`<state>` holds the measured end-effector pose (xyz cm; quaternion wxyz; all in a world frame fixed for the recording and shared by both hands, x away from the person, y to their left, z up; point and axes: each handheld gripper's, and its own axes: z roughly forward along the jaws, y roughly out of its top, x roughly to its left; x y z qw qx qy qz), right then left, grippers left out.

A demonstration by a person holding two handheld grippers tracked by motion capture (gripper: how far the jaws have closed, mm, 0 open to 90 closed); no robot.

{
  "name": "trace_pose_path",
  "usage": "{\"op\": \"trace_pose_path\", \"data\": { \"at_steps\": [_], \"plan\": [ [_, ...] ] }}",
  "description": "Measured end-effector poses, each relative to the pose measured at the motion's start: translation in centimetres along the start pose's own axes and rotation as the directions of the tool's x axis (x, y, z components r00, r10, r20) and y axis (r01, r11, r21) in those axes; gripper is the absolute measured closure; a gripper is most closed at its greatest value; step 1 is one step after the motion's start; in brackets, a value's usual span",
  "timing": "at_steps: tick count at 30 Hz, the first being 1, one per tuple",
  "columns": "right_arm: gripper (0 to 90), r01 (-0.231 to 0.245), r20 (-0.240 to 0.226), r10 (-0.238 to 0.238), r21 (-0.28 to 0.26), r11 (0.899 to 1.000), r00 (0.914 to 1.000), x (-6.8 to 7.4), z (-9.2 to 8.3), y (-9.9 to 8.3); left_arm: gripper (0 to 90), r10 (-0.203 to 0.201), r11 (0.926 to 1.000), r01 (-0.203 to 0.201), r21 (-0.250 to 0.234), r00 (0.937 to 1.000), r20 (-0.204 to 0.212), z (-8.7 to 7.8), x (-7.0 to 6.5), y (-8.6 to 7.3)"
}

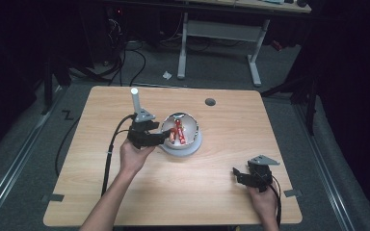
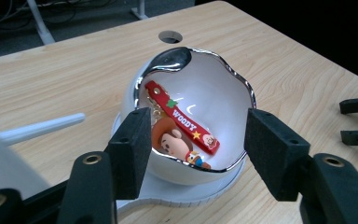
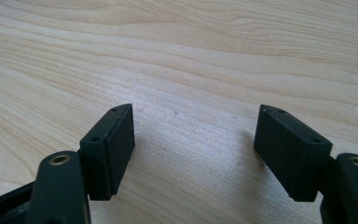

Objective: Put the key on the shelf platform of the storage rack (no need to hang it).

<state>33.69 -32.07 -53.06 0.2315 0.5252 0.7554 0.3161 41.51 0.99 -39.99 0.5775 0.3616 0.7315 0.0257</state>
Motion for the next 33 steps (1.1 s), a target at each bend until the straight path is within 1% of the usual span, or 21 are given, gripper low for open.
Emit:
{"op": "trace_pose_path", "data": {
  "at_steps": [1, 2, 3, 4, 5, 8, 10, 11, 12, 15, 16, 18, 20, 21, 22, 24, 26, 27, 28, 29, 33],
  "plan": [
    [29.2, 0.0, 0.0, 0.0, 0.0, 1.0, 1.0, 0.0, 0.0, 0.0, 41.3, -0.007, 1.0, 0.007, -0.005, 1.0, 0.0, -0.3, 0.0, 0.2],
    [29.2, 0.0, 0.0, 0.0, 0.0, 1.0, 1.0, 0.0, 0.0, 0.0, 41.1, -0.007, 1.0, 0.007, -0.005, 1.0, 0.0, -0.3, 0.0, 0.2],
    [29.2, 0.0, 0.0, 0.0, 0.0, 1.0, 1.0, 0.0, 0.0, 0.0, 41.1, -0.003, 0.9999, 0.003, -0.01, 1.0, 0.008, -0.7, 0.1, 0.5],
    [29.2, 0.0, 0.0, 0.0, 0.0, 1.0, 1.0, 0.0, 0.0, 0.0, 40.9, -0.019, 0.9997, 0.019, -0.014, 0.9998, 0.004, -1.0, 0.1, 0.6],
    [29.2, 0.0, 0.0, 0.0, 0.0, 1.0, 1.0, 0.0, 0.0, 0.0, 40.8, -0.003, 0.9997, 0.003, -0.022, 0.9999, 0.011, -1.5, 0.3, 0.9],
    [29.2, 0.0, 0.0, 0.0, 0.0, 1.0, 1.0, 0.0, 0.0, 0.0, 40.5, -0.009, 0.9994, 0.009, -0.032, 0.9999, 0.009, -2.1, 0.4, 1.3],
    [29.2, -0.001, 0.0, 0.001, 0.0, 1.0, 1.0, 0.0, 0.0, 0.0, 40.1, -0.004, 0.9994, 0.005, -0.033, 0.9999, 0.015, -2.3, 0.5, 1.5],
    [29.2, 0.0, 0.0, 0.0, 0.0, 1.0, 1.0, 0.0, 0.0, 0.0, 39.6, -0.03, 0.9991, 0.031, -0.029, 0.9995, 0.01, -2.8, 0.5, 1.8],
    [29.2, 0.0, 0.0, 0.0, 0.0, 1.0, 1.0, 0.0, 0.0, 0.0, 38.9, -0.047, 0.9985, 0.047, -0.028, 0.9989, 0.004, -3.0, 0.4, 2.0],
    [29.2, 0.0, 0.0, 0.0, 0.0, 1.0, 1.0, 0.0, 0.0, 0.0, 37.9, -0.039, 0.9988, 0.039, -0.028, 0.9992, 0.008, -3.5, 0.4, 2.2],
    [29.2, 0.0, 0.0, 0.0, 0.0, 1.0, 1.0, 0.0, 0.0, 0.0, 37.9, -0.038, 0.9987, 0.038, -0.035, 0.9992, 0.009, -3.7, 0.4, 2.3],
    [29.2, 0.0, 0.0, 0.0, 0.0, 1.0, 1.0, 0.0, 0.0, 0.0, 37.8, -0.044, 0.9983, 0.045, -0.038, 0.999, 0.01, -4.0, 0.4, 2.5],
    [29.2, 0.0, 0.0, 0.0, 0.0, 1.0, 1.0, 0.0, 0.0, 0.0, 37.6, -0.035, 0.9985, 0.035, -0.043, 0.9993, 0.013, -4.3, 0.6, 2.7],
    [29.1, 0.0, 0.0, 0.0, 0.0, 1.0, 1.0, 0.0, 0.0, 0.0, 37.5, -0.048, 0.9978, 0.049, -0.046, 0.9988, 0.009, -4.4, 0.5, 2.8],
    [29.1, 0.0, 0.0, 0.0, 0.0, 1.0, 1.0, 0.0, 0.0, 0.0, 37.5, -0.051, 0.9976, 0.051, -0.045, 0.9987, 0.008, -4.5, 0.6, 2.9],
    [29.1, 0.0, 0.0, 0.0, 0.0, 1.0, 1.0, 0.0, 0.0, 0.0, 37.0, -0.044, 0.9978, 0.044, -0.049, 0.999, 0.01, -4.8, 0.8, 3.1],
    [29.2, 0.001, 0.0, -0.001, 0.0, 1.0, 1.0, 0.0, 0.0, 0.0, 36.7, -0.05, 0.9971, 0.051, -0.056, 0.9987, 0.009, -5.0, 0.9, 3.3],
    [29.2, 0.001, 0.0, -0.001, 0.0, 1.0, 1.0, 0.0, 0.0, 0.0, 36.7, -0.064, 0.9962, 0.064, -0.059, 0.9979, 0.003, -5.2, 0.9, 3.3],
    [29.1, 0.001, 0.0, -0.001, 0.0, 1.0, 1.0, 0.0, 0.0, 0.0, 36.7, -0.051, 0.9965, 0.052, -0.066, 0.9987, 0.009, -5.5, 1.3, 3.6],
    [29.1, 0.001, 0.0, -0.001, 0.0, 1.0, 1.0, 0.0, 0.0, 0.0, 36.7, -0.051, 0.9965, 0.052, -0.066, 0.9987, 0.009, -5.5, 1.3, 3.6],
    [29.2, 0.001, 0.0, -0.001, 0.0, 1.0, 1.0, 0.0, 0.0, 0.0, 36.6, -0.069, 0.9942, 0.069, -0.083, 0.9976, 0.007, -6.2, 2.2, 4.2]
  ]
}}
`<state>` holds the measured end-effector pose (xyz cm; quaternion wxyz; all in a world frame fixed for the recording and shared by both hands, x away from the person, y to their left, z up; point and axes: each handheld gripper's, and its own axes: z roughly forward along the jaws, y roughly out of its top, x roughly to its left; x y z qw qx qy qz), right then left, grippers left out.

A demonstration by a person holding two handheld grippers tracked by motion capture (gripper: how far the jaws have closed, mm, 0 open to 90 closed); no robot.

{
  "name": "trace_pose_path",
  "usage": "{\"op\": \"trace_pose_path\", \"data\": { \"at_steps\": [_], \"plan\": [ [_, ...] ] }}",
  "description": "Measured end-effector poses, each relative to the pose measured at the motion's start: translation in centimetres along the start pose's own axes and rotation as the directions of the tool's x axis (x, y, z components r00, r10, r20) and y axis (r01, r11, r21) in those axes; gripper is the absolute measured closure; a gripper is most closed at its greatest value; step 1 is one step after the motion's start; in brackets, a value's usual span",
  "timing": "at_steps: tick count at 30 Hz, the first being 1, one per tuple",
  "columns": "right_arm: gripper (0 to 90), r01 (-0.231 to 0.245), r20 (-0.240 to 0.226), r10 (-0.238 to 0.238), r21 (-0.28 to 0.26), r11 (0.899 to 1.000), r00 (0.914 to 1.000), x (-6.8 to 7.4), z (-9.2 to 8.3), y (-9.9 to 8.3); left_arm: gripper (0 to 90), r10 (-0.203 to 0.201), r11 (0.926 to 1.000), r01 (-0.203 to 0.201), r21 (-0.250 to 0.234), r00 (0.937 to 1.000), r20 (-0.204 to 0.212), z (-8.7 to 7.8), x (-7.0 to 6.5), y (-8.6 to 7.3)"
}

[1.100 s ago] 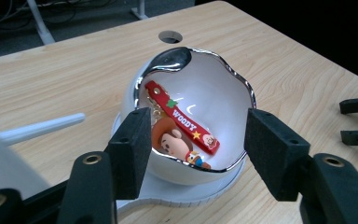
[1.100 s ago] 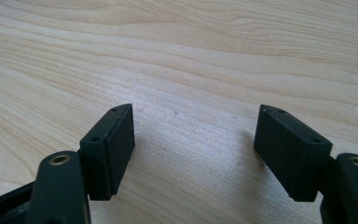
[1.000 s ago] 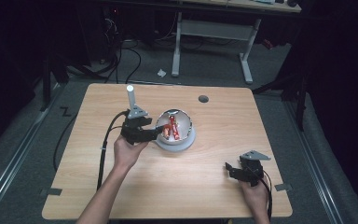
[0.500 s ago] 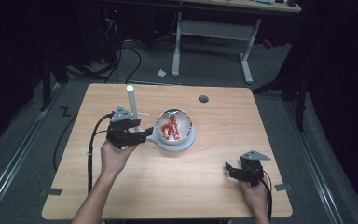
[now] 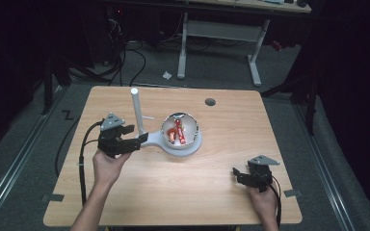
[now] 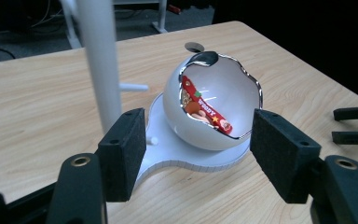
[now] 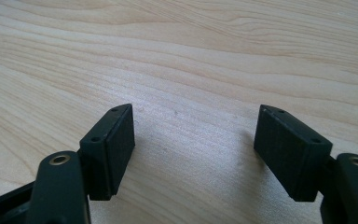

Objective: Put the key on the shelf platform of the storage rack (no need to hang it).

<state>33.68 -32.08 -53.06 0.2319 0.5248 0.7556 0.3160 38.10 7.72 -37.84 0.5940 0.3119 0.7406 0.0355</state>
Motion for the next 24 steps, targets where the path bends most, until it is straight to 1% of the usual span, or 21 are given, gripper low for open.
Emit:
{"op": "trace_pose_path", "data": {
  "at_steps": [4, 5, 8, 9, 10, 13, 14, 21, 24],
  "plan": [
    [29.1, 0.0, 0.0, 0.0, 0.0, 1.0, 1.0, 0.0, 0.0, 0.0, 36.7, -0.02, 0.9995, 0.019, -0.023, 0.9998, -0.003, -0.8, 0.7, 0.6],
    [29.1, 0.001, -0.001, -0.001, 0.0, 1.0, 1.0, 0.0, 0.0, 0.0, 36.8, -0.022, 0.9992, 0.022, -0.034, 0.9997, -0.004, -1.0, 0.9, 1.0],
    [29.1, 0.001, -0.001, -0.001, 0.0, 1.0, 1.0, 0.0, 0.0, 0.0, 36.7, -0.022, 0.9987, 0.022, -0.045, 0.9998, -0.001, -1.3, 1.1, 1.4],
    [29.0, 0.001, -0.001, -0.001, 0.0, 1.0, 1.0, 0.0, 0.0, 0.0, 36.7, -0.041, 0.9978, 0.04, -0.052, 0.9991, -0.009, -1.4, 1.1, 1.6],
    [29.0, 0.001, -0.001, -0.001, 0.0, 1.0, 1.0, 0.0, 0.0, 0.0, 36.7, -0.026, 0.9983, 0.026, -0.053, 0.9997, -0.002, -1.5, 1.2, 1.7],
    [29.0, 0.0, -0.001, 0.0, 0.0, 1.0, 1.0, 0.0, 0.0, 0.0, 36.7, -0.033, 0.9974, 0.033, -0.064, 0.9994, 0.0, -1.9, 1.6, 2.1],
    [29.0, 0.0, 0.0, 0.0, 0.0, 1.0, 1.0, 0.0, 0.0, 0.0, 36.6, -0.05, 0.996, 0.049, -0.074, 0.9988, -0.002, -2.1, 1.8, 2.3],
    [29.0, -0.001, -0.001, 0.001, 0.0, 1.0, 1.0, 0.0, 0.0, 0.0, 36.5, -0.058, 0.9932, 0.058, -0.101, 0.9983, -0.002, -2.7, 2.6, 3.3],
    [29.0, -0.001, -0.001, 0.001, 0.0, 1.0, 1.0, 0.0, 0.0, 0.0, 36.5, -0.075, 0.9904, 0.074, -0.116, 0.9972, -0.001, -3.1, 3.0, 3.9]
  ]
}}
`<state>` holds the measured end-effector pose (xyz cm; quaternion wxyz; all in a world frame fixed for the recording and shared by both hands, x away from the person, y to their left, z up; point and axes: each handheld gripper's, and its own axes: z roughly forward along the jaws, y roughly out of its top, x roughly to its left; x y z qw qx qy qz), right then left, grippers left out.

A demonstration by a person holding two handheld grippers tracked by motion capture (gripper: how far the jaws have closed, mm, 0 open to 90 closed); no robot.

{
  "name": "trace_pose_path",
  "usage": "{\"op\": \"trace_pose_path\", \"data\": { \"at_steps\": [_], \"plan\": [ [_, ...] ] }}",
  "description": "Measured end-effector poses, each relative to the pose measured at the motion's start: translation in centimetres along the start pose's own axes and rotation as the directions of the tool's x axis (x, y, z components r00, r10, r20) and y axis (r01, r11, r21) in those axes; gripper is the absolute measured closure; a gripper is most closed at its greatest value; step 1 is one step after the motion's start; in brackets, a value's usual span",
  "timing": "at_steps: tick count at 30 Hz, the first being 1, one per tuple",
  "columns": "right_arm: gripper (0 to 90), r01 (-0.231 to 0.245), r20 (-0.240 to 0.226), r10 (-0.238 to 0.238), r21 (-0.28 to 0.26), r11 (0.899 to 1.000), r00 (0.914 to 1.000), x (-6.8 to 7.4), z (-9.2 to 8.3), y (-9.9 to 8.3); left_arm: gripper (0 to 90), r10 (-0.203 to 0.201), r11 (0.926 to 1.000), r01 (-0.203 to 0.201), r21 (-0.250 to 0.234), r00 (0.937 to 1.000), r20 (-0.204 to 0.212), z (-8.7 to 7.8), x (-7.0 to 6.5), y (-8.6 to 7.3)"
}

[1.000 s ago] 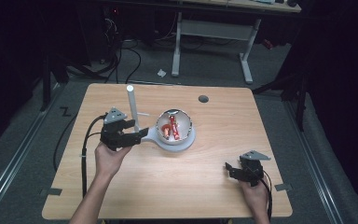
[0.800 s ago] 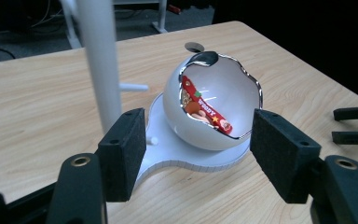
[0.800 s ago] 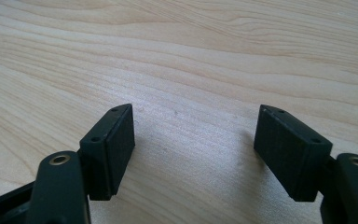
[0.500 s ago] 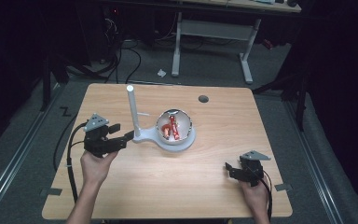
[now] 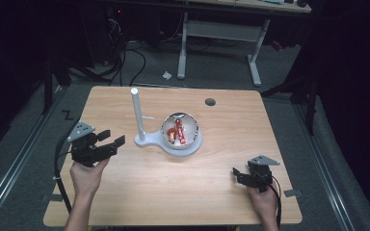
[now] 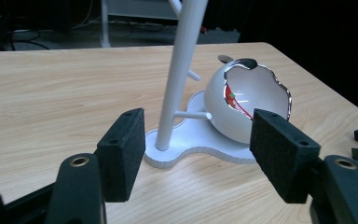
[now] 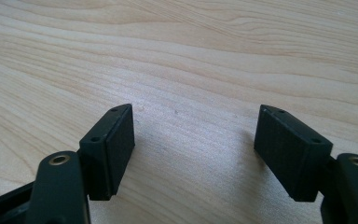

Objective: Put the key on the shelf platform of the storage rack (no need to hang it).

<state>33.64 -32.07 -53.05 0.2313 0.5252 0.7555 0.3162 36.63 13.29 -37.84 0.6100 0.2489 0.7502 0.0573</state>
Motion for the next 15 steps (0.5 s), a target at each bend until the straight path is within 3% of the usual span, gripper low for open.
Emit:
{"op": "trace_pose_path", "data": {
  "at_steps": [15],
  "plan": [
    [29.0, 0.0, 0.001, 0.0, 0.0, 1.0, 1.0, 0.0, 0.0, 0.0, 36.5, -0.006, 0.9992, 0.004, -0.039, 0.9996, -0.029, -0.4, 1.5, 1.0]
  ]
}}
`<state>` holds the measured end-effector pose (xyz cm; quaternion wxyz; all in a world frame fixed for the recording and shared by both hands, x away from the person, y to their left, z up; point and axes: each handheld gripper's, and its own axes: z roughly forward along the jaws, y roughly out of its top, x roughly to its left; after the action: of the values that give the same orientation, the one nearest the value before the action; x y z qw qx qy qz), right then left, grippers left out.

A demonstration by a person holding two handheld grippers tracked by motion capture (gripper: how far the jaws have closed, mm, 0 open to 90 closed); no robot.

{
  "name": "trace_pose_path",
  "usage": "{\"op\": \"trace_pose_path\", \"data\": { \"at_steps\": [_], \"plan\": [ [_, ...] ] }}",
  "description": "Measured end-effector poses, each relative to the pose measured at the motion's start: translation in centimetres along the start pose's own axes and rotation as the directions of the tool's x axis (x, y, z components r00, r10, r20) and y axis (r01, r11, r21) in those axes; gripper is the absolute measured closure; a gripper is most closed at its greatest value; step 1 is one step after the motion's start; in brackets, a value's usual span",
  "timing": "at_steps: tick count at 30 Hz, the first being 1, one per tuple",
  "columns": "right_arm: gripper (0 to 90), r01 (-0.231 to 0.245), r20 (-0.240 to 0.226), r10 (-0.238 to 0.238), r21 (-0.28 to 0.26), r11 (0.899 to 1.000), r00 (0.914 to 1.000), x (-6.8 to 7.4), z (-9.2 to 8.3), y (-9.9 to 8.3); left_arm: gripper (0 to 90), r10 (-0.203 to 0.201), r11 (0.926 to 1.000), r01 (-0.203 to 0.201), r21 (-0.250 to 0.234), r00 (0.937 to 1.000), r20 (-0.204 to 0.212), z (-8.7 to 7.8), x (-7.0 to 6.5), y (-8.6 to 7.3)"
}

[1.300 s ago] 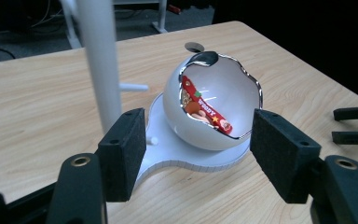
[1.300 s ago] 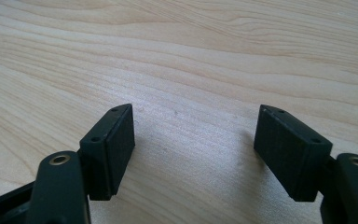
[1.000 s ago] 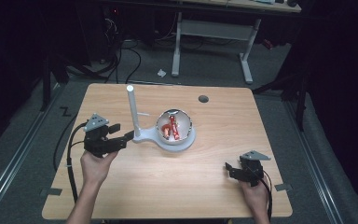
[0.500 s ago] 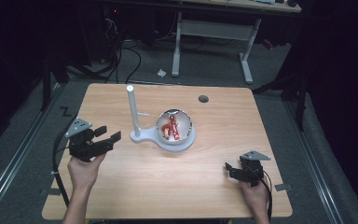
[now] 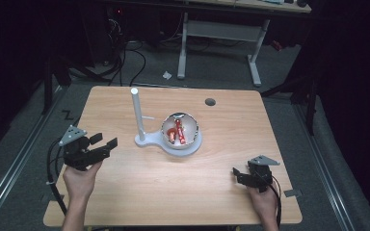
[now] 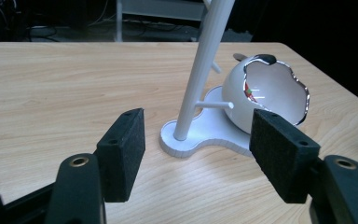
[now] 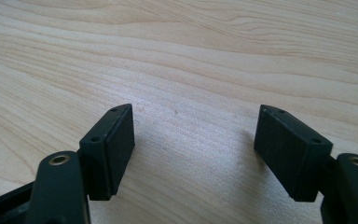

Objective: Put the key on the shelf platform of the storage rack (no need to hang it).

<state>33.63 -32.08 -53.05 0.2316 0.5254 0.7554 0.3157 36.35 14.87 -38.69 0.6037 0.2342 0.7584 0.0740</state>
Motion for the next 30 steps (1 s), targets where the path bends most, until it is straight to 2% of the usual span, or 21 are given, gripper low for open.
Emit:
{"op": "trace_pose_path", "data": {
  "at_steps": [1, 4, 14, 15, 16, 17, 18, 23, 27, 28, 29, 30],
  "plan": [
    [29.0, 0.0, 0.0, 0.0, 0.0, 1.0, 1.0, 0.0, 0.0, 0.0, 36.5, 0.01, 0.9999, -0.01, -0.006, 0.9999, -0.003, 0.0, 0.3, 0.0],
    [29.0, 0.0, 0.0, 0.0, 0.0, 1.0, 1.0, 0.0, 0.0, 0.0, 36.5, 0.0, 1.0, -0.001, -0.009, 1.0, -0.009, 0.0, 0.5, 0.2],
    [29.0, 0.0, 0.0, 0.0, 0.0, 1.0, 1.0, 0.0, 0.0, 0.0, 36.4, 0.007, 0.9996, -0.008, -0.026, 0.9995, -0.031, -0.1, 1.4, 0.5],
    [29.0, 0.0, 0.0, 0.0, 0.0, 1.0, 1.0, 0.0, 0.0, 0.0, 36.2, 0.0, 0.9997, 0.0, -0.025, 0.9995, -0.032, -0.1, 1.6, 0.5],
    [29.0, 0.0, 0.0, 0.0, 0.0, 1.0, 1.0, 0.0, 0.0, 0.0, 36.1, -0.03, 0.9992, 0.029, -0.029, 0.9985, -0.045, -0.1, 1.5, 0.5],
    [29.0, 0.0, 0.0, 0.0, 0.0, 1.0, 1.0, 0.0, 0.0, 0.0, 36.0, -0.01, 0.9996, 0.009, -0.028, 0.9991, -0.04, -0.1, 1.8, 0.6],
    [29.0, 0.0, 0.0, 0.0, 0.0, 1.0, 1.0, 0.0, 0.0, 0.0, 35.9, -0.038, 0.9988, 0.037, -0.032, 0.9978, -0.054, -0.1, 1.8, 0.6],
    [29.0, 0.001, -0.001, -0.001, 0.0, 1.0, 1.0, 0.0, 0.0, 0.0, 35.9, -0.053, 0.998, 0.05, -0.039, 0.9967, -0.062, 0.0, 2.4, 0.6],
    [29.0, 0.003, 0.0, -0.003, -0.001, 1.0, 1.0, 0.0, 0.0, 0.0, 35.8, -0.043, 0.9985, 0.04, -0.038, 0.9967, -0.069, 0.1, 2.7, 0.6],
    [29.0, 0.001, 0.0, -0.001, 0.0, 1.0, 1.0, 0.0, 0.0, 0.0, 35.8, -0.028, 0.999, 0.026, -0.037, 0.9973, -0.068, 0.1, 2.9, 0.5],
    [29.0, 0.003, -0.001, -0.003, -0.001, 1.0, 1.0, 0.0, 0.0, 0.0, 35.8, -0.037, 0.9987, 0.034, -0.039, 0.9968, -0.072, 0.2, 2.9, 0.5],
    [29.0, 0.004, 0.0, -0.004, -0.001, 1.0, 1.0, 0.0, 0.0, 0.0, 35.7, -0.018, 0.9992, 0.016, -0.036, 0.9976, -0.068, 0.3, 3.2, 0.4]
  ]
}}
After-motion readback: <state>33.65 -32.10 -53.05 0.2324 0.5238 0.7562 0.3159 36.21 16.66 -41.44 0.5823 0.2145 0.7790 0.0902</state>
